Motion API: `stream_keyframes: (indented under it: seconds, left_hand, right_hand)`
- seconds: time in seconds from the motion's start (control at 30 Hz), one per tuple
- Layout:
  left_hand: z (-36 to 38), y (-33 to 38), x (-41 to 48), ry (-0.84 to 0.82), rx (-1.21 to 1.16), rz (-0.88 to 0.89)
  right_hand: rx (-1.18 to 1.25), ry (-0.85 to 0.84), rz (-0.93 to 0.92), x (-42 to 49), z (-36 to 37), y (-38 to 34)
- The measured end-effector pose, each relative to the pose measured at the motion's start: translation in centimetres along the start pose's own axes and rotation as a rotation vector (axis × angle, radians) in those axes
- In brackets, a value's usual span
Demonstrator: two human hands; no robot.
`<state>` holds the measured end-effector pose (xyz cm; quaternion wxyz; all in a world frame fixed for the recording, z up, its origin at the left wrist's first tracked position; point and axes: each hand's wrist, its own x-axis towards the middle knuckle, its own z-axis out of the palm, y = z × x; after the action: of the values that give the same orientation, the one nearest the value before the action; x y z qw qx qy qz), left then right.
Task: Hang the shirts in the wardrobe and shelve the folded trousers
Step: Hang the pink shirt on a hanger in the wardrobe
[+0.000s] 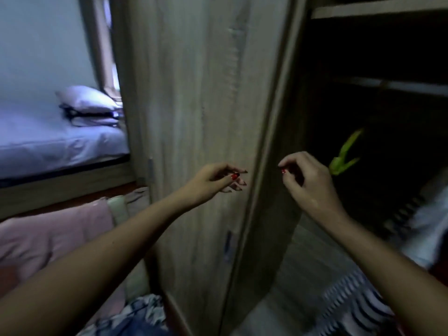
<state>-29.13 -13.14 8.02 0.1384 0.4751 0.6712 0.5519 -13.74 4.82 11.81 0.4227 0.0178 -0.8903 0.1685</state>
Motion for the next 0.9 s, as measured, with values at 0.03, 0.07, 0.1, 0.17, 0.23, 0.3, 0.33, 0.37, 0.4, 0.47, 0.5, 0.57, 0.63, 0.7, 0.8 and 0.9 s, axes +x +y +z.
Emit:
stream_keyframes:
  seconds: [0.03,0.07,0.1,0.17,0.23,0.3,0.33,0.37,0.4,0.47,0.5,0.57,0.63,0.7,0.8,0.9]
  left_hand:
    - [-2.0,-0.9,-1.5,0.044,0.025,-0.036]
    - [-3.8,-1.7,-2.7,0.085,0.057,-0.065]
    - [-5.8,-2.7,-4.0,0.134,0.085,-0.098]
    - [-10.1,-4.9,-7.2,0.248,0.154,-0.163]
    - [-15.4,-7.9,-11.1,0.387,0.263,-0.258]
    - [-19.8,-10.8,-14.7,0.522,0.368,-0.374]
    - [-22.1,-12.5,-16.7,0.597,0.414,-0.445]
    - [-24.0,-14.2,-18.4,0.663,0.451,-0.513]
    - [-26.0,-15.8,-20.1,0.721,0.5,-0.584]
    - [-29.7,-19.1,-23.0,0.78,0.634,-0.687]
    - [-30.9,-20.2,-23.9,0.786,0.69,-0.719]
    - [-33.3,-22.7,-25.1,0.765,0.763,-0.784]
    - [-35.1,-24.9,-25.5,0.702,0.813,-0.852]
    - [-36.6,-27.4,-25.7,0.618,0.822,-0.917]
    - [-37.4,-29.7,-24.8,0.503,0.801,-1.025]
    - [-37.9,-30.5,-23.2,0.48,0.752,-1.135]
  right_hand:
    - [0.054,-0.049,-0.03,0.7,2.8,-0.9]
    - [0.098,-0.1,-0.041,1.1,5.1,-1.8]
    - [0.145,-0.147,-0.053,1.6,7.5,-2.6]
    - [0.254,-0.228,-0.048,2.5,12.4,-4.4]
    - [0.368,-0.318,-0.014,3.6,18.2,-6.5]
    - [0.437,-0.405,0.055,4.3,23.5,-7.8]
    - [0.466,-0.451,0.095,4.7,26.5,-8.5]
    - [0.485,-0.493,0.132,5.0,29.2,-9.1]
    - [0.502,-0.54,0.165,5.4,32.1,-10.0]
    - [0.536,-0.631,0.243,6.1,37.9,-11.6]
    - [0.543,-0.66,0.289,6.3,40.2,-12.2]
    - [0.536,-0.708,0.381,6.4,45.3,-13.2]
    - [0.523,-0.725,0.447,6.3,48.9,-14.0]
    - [0.507,-0.749,0.486,5.9,52.2,-14.6]
    - [0.49,-0.766,0.553,5.4,55.2,-14.8]
    - [0.471,-0.703,0.617,5.3,56.5,-15.1]
